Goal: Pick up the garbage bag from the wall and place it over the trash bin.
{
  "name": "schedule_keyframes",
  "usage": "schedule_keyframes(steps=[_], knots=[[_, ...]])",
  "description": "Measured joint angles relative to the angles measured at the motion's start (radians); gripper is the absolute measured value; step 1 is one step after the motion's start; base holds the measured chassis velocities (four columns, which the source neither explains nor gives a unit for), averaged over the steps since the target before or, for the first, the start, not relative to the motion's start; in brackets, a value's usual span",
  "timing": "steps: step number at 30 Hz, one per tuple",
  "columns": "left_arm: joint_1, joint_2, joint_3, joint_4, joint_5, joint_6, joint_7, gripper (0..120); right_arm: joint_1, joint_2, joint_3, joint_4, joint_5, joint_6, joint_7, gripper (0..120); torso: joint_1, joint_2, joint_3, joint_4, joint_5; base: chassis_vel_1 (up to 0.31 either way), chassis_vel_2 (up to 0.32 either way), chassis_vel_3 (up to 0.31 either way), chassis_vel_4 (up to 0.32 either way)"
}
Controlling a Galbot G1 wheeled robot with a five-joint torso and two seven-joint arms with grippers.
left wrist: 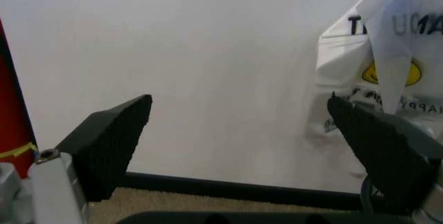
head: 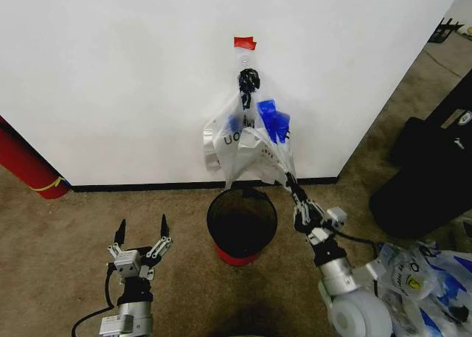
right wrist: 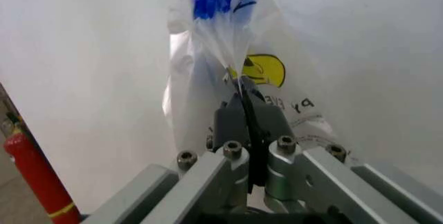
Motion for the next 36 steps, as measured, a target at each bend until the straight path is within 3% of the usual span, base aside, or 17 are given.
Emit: schedule_keyframes(steps=[11, 17, 36], knots=[[0.012, 0.017, -0.013, -0.01, -0.025, -0.016, 0.0, 100, -0.108, -0.014, 0.015, 0.012, -0.098, 0.067, 0.002, 0, 0.0, 0.0, 0.0, 0.0, 0.0001, 0.0, 0.0, 0.0, 0.0], [0.012, 0.024, -0.018, -0.012, -0.036, -0.021, -0.001, 100, -0.204, -0.011, 0.036, -0.015, -0.183, 0.161, -0.022, 0, 0.0, 0.0, 0.0, 0.0, 0.0, 0.0, 0.0, 0.0, 0.0], [-0.01, 0.017, -0.005, 0.007, -0.027, -0.006, 0.0, 100, -0.256, -0.011, 0.112, -0.126, -0.248, 0.345, -0.079, 0, 0.0, 0.0, 0.0, 0.0, 0.0001, 0.0, 0.0, 0.0, 0.0]])
